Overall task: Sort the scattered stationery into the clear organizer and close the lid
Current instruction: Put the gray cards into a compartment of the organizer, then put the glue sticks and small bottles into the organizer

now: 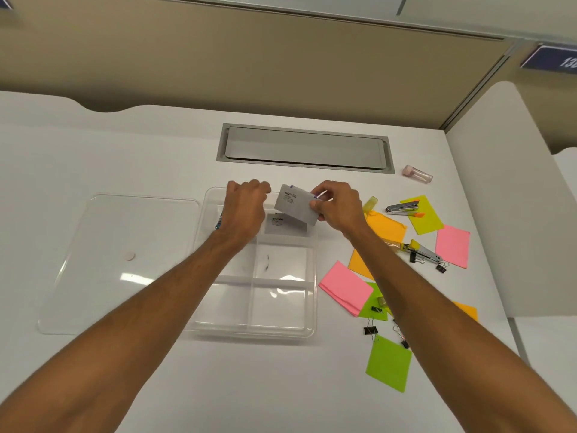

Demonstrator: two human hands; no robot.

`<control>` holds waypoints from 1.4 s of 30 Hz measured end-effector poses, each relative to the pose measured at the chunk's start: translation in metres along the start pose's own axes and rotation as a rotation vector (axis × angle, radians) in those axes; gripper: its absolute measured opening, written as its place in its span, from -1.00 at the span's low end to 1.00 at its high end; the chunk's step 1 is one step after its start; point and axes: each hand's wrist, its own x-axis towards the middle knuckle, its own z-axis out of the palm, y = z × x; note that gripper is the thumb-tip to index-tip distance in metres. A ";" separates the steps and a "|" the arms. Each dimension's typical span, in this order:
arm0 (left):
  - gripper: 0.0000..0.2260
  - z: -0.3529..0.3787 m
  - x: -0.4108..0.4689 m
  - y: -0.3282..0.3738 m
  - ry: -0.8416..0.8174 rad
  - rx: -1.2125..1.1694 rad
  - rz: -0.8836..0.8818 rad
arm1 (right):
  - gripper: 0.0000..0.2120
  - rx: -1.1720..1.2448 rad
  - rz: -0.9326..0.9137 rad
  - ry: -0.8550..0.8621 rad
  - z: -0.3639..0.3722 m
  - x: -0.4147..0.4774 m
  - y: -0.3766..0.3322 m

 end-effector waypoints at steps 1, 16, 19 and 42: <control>-0.80 -0.003 -0.002 -0.004 0.022 -0.010 -0.021 | -0.91 -0.087 -0.029 -0.029 0.005 0.002 -0.004; -0.87 -0.005 -0.013 -0.012 0.029 -0.089 -0.086 | -0.84 -0.756 -0.335 -0.049 0.056 0.011 0.000; -0.90 -0.004 -0.015 -0.009 0.039 -0.106 -0.080 | -0.83 -0.812 -0.393 -0.028 0.059 0.010 0.004; -0.82 -0.017 -0.028 0.111 -0.062 -0.295 0.108 | -0.63 -0.840 -0.117 -0.046 -0.056 -0.033 0.118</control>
